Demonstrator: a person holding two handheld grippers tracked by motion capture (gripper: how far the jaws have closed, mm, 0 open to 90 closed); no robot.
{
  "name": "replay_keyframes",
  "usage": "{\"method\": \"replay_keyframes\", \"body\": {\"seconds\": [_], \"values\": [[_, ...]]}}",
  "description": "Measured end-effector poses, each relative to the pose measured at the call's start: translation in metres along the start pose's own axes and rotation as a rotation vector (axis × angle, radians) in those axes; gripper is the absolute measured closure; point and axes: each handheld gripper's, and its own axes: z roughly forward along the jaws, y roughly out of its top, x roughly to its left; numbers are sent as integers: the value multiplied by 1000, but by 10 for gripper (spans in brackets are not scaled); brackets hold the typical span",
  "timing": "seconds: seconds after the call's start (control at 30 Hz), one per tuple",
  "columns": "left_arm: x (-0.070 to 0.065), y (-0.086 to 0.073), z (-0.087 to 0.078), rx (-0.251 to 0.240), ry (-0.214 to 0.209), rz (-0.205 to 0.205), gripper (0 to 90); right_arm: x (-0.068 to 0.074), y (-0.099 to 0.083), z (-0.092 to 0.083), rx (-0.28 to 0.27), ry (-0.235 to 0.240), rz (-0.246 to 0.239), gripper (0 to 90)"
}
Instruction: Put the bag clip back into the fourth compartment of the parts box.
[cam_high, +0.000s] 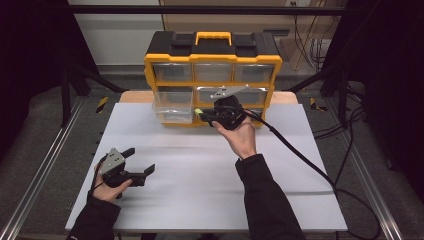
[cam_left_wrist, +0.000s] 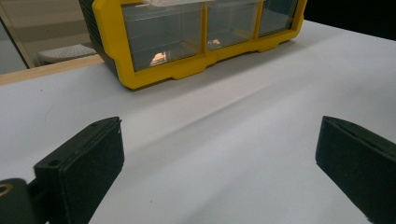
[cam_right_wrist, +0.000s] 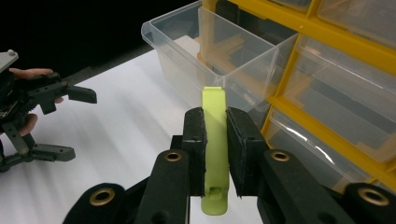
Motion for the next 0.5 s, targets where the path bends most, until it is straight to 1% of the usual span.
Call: {"method": "replay_keyframes", "body": {"seconds": [0.5], "values": [[0,0,1,5,-1,2,11,-3,13,5,-17,-3,-5,783]]}}
